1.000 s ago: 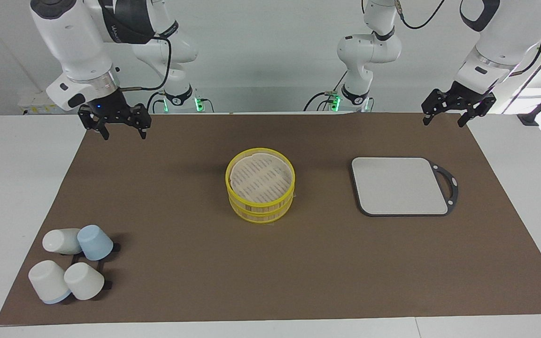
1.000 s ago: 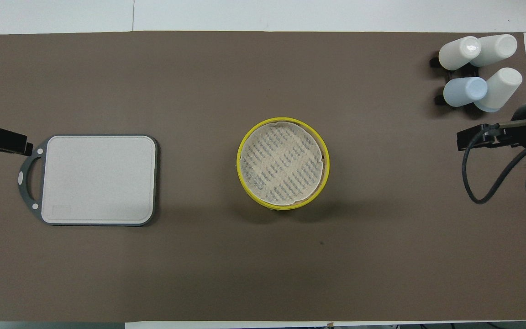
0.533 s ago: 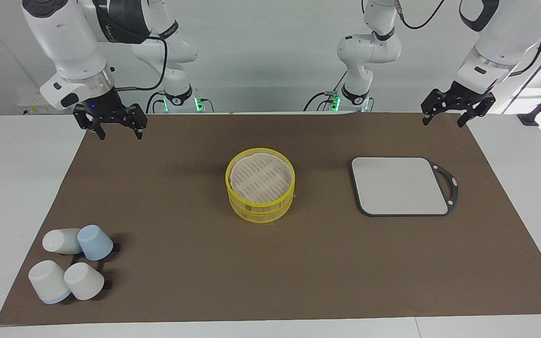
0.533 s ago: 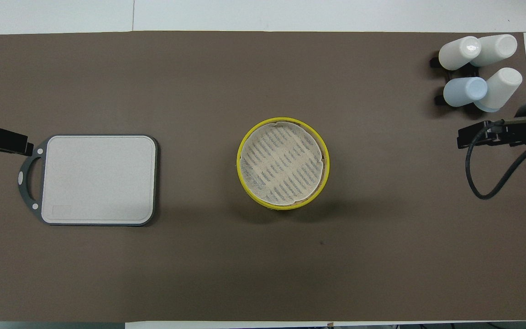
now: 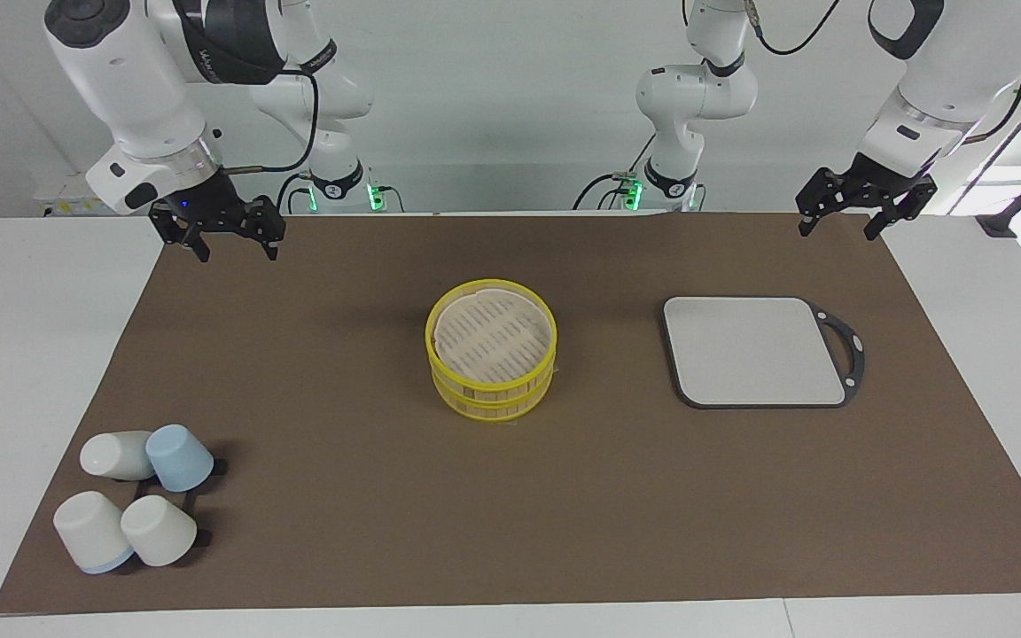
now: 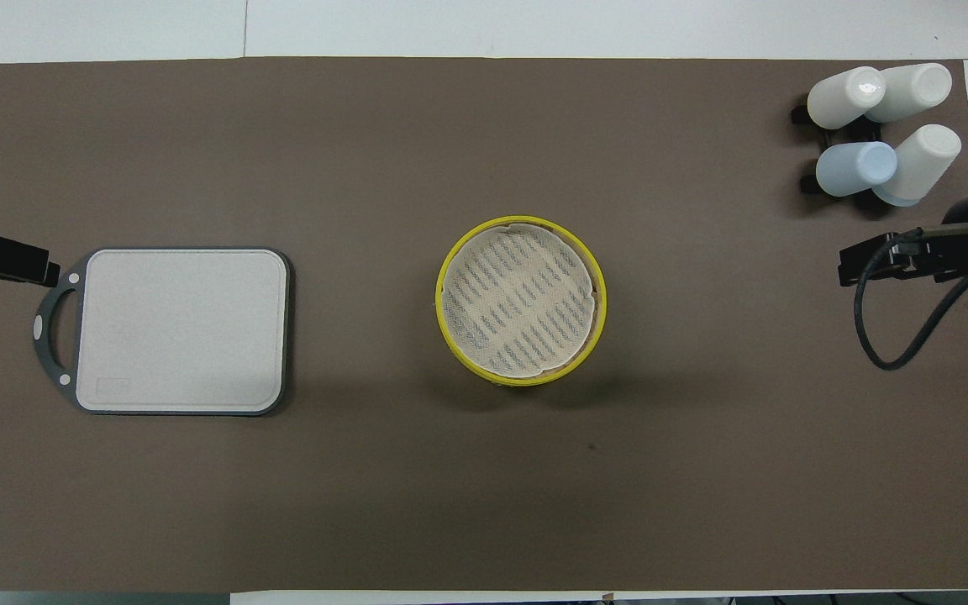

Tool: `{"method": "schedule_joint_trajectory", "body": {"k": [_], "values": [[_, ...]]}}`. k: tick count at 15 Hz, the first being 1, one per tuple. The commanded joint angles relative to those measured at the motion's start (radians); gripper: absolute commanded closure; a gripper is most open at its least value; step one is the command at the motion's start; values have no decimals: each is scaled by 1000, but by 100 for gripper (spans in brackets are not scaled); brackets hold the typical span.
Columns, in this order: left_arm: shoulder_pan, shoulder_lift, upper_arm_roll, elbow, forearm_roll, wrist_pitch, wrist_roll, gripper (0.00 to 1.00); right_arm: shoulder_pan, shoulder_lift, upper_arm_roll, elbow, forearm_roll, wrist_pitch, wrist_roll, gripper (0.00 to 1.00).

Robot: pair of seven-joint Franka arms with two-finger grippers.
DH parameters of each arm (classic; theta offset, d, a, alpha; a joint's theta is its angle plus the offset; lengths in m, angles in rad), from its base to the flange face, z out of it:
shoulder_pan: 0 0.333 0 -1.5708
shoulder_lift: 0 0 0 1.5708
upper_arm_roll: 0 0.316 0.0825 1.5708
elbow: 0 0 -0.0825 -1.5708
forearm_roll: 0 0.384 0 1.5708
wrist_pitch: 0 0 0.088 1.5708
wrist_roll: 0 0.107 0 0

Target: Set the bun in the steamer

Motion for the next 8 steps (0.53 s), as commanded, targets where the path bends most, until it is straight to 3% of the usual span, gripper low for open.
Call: {"method": "schedule_joint_trajectory", "body": {"k": [1,8], "values": [[-3,-21,6,-16,-5,0,14,0,-14,-9,11,-11,15,-7,12,0],[-3,-21,6,-16,-5,0,14,0,-14,-12,11,-17,15,-6,11,0]]}}
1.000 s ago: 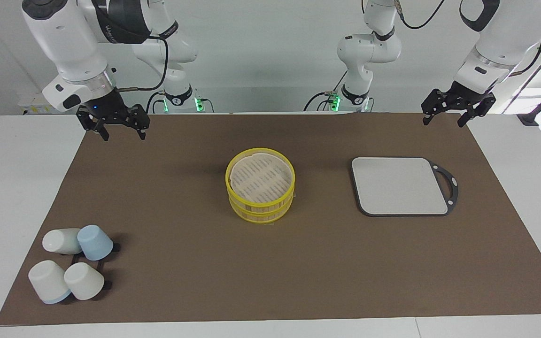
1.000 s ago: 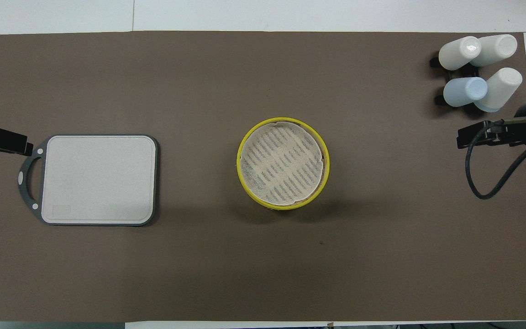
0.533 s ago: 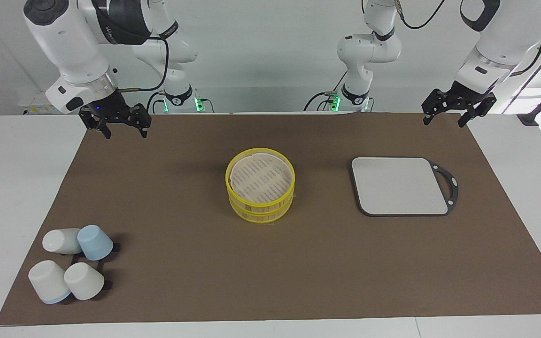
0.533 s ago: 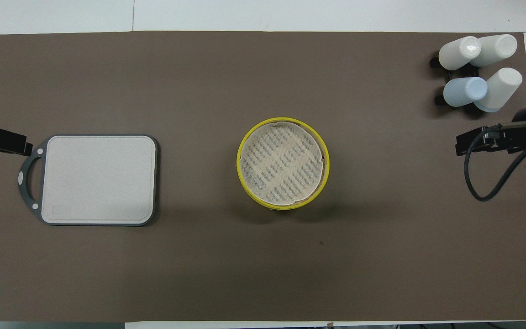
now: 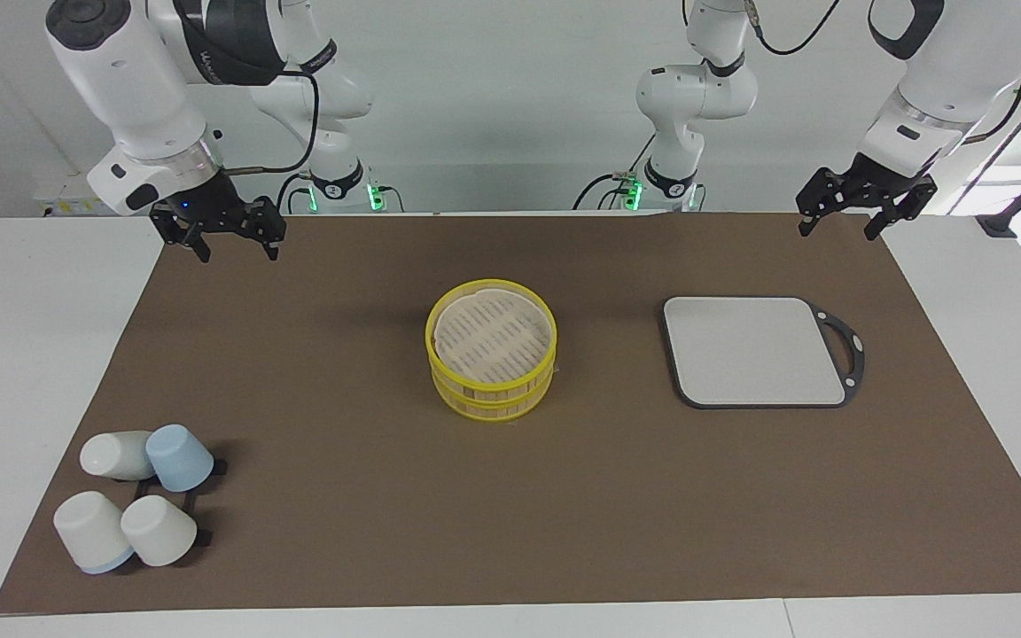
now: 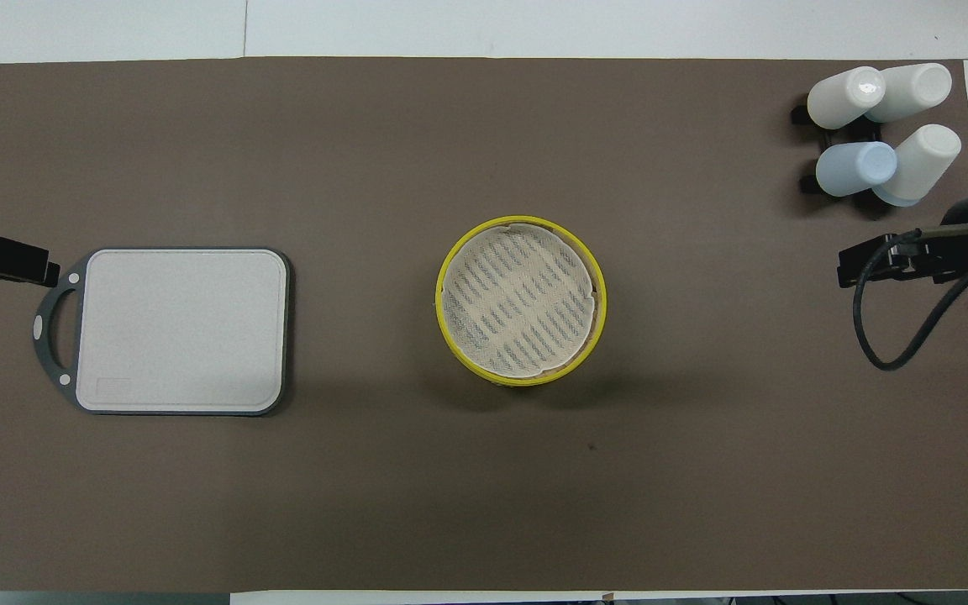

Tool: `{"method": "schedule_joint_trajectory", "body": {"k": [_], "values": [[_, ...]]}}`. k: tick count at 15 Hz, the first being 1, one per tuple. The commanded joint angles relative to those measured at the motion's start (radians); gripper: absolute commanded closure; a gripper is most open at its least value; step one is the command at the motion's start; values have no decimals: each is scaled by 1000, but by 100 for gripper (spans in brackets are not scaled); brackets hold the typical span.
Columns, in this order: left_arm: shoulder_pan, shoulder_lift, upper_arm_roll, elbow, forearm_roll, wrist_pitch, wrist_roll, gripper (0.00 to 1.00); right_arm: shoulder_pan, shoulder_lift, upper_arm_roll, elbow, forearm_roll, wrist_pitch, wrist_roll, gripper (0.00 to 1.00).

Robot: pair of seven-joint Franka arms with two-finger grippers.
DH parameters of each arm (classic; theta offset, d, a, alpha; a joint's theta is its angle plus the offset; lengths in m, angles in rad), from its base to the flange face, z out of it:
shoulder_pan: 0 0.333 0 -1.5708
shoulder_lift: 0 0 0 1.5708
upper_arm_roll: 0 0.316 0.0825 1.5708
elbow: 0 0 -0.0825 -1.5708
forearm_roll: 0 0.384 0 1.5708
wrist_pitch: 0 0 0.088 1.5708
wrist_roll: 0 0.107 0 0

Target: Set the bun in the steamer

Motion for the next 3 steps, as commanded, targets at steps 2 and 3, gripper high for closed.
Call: {"method": "schedule_joint_trajectory", "body": {"k": [2,3], "values": [[-3,-21,6,-16,-5,0,13,0,-12,-12,11,-13,14,-4,12,0],[-1,-21,6,-16,-5,0,14,0,-11,-12,11,-14,14,-4,12,0]]}}
